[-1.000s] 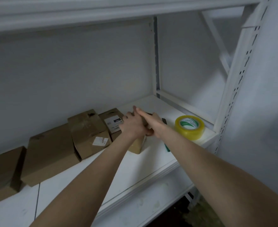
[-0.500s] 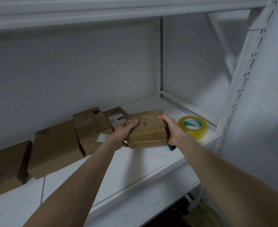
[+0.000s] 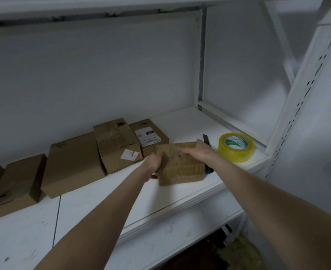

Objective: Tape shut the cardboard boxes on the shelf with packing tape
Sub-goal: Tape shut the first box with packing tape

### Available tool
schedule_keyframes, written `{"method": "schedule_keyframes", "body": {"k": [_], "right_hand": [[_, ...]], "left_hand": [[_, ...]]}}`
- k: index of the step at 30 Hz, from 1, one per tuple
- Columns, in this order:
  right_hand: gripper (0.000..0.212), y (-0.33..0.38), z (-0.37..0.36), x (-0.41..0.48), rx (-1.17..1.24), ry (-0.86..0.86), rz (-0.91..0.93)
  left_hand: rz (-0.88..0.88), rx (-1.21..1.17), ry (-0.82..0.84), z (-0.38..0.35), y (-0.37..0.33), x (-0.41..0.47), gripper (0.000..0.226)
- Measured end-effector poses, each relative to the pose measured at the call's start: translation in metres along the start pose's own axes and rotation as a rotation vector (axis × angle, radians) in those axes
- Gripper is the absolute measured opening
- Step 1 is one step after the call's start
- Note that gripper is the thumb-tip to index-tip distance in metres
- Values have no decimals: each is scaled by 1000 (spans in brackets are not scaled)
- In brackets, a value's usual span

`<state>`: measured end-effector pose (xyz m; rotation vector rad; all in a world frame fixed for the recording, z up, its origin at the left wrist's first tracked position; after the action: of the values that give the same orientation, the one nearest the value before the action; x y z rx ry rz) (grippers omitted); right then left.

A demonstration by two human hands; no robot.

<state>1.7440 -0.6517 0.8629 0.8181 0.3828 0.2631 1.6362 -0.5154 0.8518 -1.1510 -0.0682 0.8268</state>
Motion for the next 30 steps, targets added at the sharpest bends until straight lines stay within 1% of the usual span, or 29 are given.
{"method": "schedule_keyframes", "body": {"k": [1, 2, 4, 6, 8, 11, 16, 21, 30], "right_hand": [[83, 5, -2, 0, -123, -31, 43], [85, 11, -6, 2, -213, -76, 97], [80, 27, -14, 4, -334, -148, 229], [74, 44, -28, 4, -451, -144, 361], [72, 49, -45, 8, -595, -110, 429], [72, 40, -64, 13, -757, -64, 434], [71, 35, -70, 15, -814, -74, 436], [73, 39, -66, 14, -776, -53, 425], [72, 36, -70, 13, -826, -71, 427]], "left_hand": [[3, 60, 8, 1, 2, -1, 43], [3, 120, 22, 2, 2, -2, 44], [-35, 216, 27, 5, -2, 1, 46], [-167, 251, -119, 13, -11, 5, 44], [-274, 224, -279, 23, -16, 11, 38], [-308, 160, -349, 31, -12, 17, 36], [-276, 155, -357, 33, -5, 24, 40], [-280, 161, -323, 39, -8, 25, 41], [-269, 186, -279, 36, -9, 26, 32]]}}
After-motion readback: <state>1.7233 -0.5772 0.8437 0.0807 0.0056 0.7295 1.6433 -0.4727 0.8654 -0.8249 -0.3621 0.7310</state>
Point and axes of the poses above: each hand's wrist, its own x-axis towards the middle knuckle, its own z-axis out of the back of the hand, y = z × x, the point moved 3 cm from there along x, towards the middle knuckle, and after that the axes turned 8 degrees about -y, right-handed, at the moved point
